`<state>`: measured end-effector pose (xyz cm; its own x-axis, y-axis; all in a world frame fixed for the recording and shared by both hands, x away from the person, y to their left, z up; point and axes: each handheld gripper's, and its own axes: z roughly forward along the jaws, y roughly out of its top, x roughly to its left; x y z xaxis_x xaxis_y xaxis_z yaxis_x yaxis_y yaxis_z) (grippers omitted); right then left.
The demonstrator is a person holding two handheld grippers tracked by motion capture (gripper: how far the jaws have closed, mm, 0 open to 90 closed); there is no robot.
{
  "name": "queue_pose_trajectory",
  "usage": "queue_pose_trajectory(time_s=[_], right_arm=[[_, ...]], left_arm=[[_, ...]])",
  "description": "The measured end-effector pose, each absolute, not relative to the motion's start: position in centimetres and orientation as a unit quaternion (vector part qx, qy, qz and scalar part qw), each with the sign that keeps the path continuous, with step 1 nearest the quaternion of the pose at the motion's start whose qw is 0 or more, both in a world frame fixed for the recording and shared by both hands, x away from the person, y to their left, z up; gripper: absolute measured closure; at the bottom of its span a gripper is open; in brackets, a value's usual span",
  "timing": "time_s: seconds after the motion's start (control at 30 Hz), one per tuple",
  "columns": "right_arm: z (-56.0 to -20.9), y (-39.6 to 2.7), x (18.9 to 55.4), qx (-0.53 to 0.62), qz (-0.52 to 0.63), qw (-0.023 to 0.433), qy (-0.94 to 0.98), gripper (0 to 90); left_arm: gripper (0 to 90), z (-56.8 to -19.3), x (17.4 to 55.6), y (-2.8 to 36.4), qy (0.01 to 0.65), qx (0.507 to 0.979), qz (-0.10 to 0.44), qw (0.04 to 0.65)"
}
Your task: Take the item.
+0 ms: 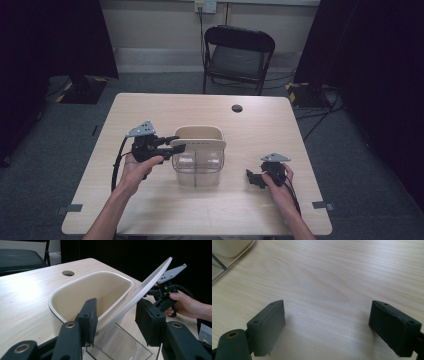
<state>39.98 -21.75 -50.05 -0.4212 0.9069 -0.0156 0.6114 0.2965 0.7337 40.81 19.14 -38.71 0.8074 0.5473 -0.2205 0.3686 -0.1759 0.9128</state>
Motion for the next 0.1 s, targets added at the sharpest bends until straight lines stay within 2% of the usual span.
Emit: queue_pose_trajectory(time_s=[0.1], right_arm=[[-50.05,-21.75,39.98,0.490,0.334,0.221,0.774,12.9]], left_arm=[[51.0,-38.65,40.72,19.09,0.296,0.764,0.077,0.569]])
